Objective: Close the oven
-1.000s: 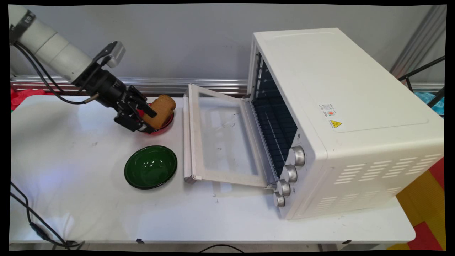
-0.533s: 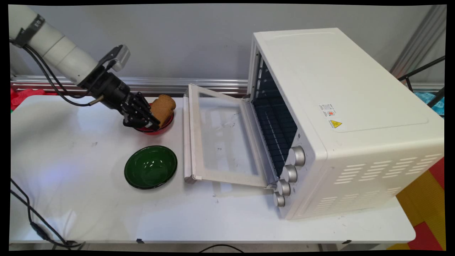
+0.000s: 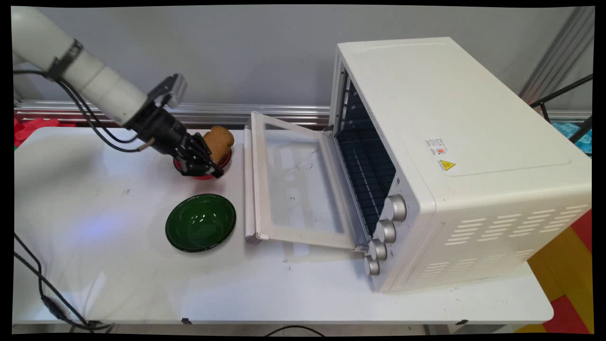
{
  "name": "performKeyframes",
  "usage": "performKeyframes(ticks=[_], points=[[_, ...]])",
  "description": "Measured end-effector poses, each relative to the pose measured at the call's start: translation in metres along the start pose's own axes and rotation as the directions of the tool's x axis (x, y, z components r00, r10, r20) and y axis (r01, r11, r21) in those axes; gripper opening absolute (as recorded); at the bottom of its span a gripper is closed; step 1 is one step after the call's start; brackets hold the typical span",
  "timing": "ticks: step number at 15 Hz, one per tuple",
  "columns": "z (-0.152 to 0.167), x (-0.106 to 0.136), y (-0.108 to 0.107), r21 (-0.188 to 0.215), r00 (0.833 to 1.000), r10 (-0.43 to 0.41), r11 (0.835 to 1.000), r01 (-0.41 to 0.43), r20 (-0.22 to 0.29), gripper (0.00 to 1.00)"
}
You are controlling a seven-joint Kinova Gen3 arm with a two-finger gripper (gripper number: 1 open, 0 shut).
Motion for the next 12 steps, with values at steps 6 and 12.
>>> performKeyframes(ticks=[6,12], points=[[0.041,-0.007,-0.003,0.013,0.999,-0.014,1.000,0.015,-0.029,0.00],[0.069,-0.008,-0.004,0.019,0.997,-0.020,1.000,0.021,-0.069,0.00]])
